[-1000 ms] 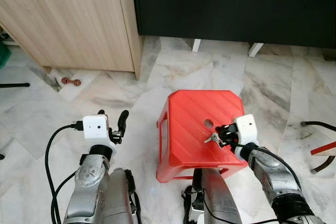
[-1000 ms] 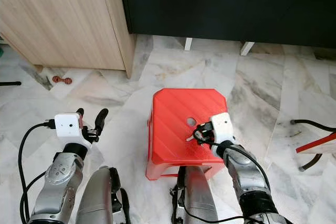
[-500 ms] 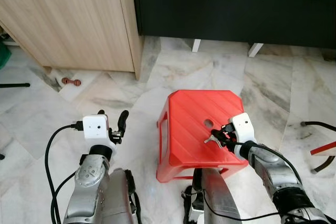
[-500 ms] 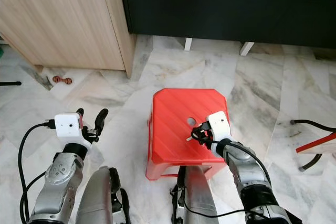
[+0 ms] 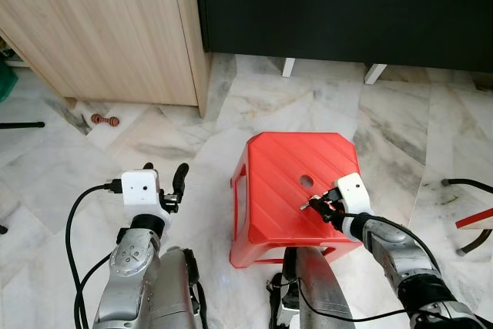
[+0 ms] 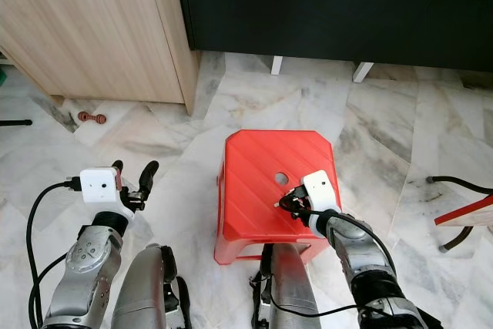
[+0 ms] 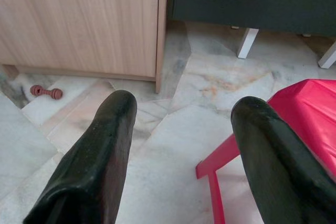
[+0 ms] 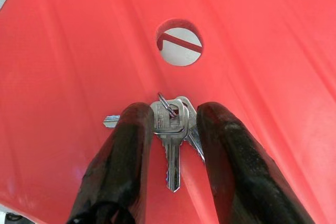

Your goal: Hang keys on a hook

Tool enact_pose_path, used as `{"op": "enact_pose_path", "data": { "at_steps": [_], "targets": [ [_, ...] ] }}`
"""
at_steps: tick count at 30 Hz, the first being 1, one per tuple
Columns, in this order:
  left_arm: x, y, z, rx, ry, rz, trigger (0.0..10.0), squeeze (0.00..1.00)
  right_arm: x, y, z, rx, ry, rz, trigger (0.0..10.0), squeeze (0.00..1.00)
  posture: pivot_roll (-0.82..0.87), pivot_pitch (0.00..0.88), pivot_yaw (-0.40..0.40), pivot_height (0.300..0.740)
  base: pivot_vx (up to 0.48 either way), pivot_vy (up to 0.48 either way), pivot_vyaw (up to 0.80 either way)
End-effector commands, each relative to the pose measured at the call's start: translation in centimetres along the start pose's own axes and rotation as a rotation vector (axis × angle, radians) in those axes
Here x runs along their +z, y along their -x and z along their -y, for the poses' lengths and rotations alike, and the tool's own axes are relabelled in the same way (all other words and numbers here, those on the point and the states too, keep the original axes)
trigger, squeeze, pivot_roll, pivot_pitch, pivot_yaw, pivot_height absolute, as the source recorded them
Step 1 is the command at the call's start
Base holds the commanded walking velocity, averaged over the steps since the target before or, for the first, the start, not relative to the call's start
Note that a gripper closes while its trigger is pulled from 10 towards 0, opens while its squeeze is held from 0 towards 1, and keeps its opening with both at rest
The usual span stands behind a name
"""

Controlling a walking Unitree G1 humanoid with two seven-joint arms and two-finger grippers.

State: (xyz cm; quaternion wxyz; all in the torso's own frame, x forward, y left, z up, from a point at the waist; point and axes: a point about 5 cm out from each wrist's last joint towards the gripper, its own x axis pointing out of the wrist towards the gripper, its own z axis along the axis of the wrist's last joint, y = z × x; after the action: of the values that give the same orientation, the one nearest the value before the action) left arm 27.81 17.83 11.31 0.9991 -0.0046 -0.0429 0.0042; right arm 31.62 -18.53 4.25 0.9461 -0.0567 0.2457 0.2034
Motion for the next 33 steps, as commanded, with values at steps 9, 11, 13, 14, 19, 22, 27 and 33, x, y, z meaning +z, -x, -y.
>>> {"op": "enact_pose_path", "data": {
  "at_steps": [9, 11, 13, 14, 19, 22, 27, 33],
  "targets": [
    [-0.47, 0.87, 0.21, -0.009, -0.018, -0.021, 10.0, 0.0, -0.45, -0.13, 0.17, -0.017, -0.01, -0.012, 10.0, 0.0, -0.06, 0.332, -0.076, 0.619, 0.0, 0.0, 0.0],
    [-0.46, 0.95, 0.22, -0.008, -0.018, -0.022, 10.0, 0.0, -0.34, -0.27, 0.06, -0.015, -0.009, -0.009, 10.0, 0.0, -0.06, 0.333, -0.076, 0.619, 0.0, 0.0, 0.0],
    [-0.46, 0.99, 0.24, -0.009, -0.019, -0.023, 10.0, 0.0, -0.32, -0.38, -0.05, -0.013, -0.013, -0.008, 10.0, 0.0, -0.06, 0.333, -0.076, 0.619, 0.0, 0.0, 0.0],
    [-0.46, 0.99, 0.24, -0.009, -0.019, -0.023, 10.0, 0.0, -0.32, -0.38, -0.05, -0.013, -0.013, -0.008, 10.0, 0.0, -0.06, 0.333, -0.076, 0.619, 0.0, 0.0, 0.0],
    [-0.47, 1.06, 0.24, -0.009, -0.02, -0.024, 10.0, 0.0, -0.54, -0.66, -0.47, -0.002, -0.028, -0.011, 10.0, 0.0, -0.05, 0.338, -0.075, 0.619, 0.0, 0.0, 0.0],
    [-0.47, 1.1, 0.2, -0.007, -0.02, -0.025, 10.0, 0.0, -0.66, -0.7, -0.55, -0.002, -0.028, -0.014, 10.0, 0.0, -0.05, 0.339, -0.075, 0.619, 0.0, 0.0, 0.0],
    [-0.46, 1.21, 0.21, -0.007, -0.021, -0.027, 10.0, 0.0, -0.83, -0.74, -0.48, -0.007, -0.028, -0.021, 10.0, 0.0, -0.05, 0.342, -0.077, 0.619, 0.0, 0.0, 0.0],
    [-0.54, 1.4, 0.26, -0.005, -0.02, -0.03, 10.0, 0.0, -0.96, -0.68, -0.18, -0.025, -0.027, -0.027, 9.4, 0.0, -0.05, 0.345, -0.08, 0.619, 0.0, 0.0, 0.0]
  ]
}}
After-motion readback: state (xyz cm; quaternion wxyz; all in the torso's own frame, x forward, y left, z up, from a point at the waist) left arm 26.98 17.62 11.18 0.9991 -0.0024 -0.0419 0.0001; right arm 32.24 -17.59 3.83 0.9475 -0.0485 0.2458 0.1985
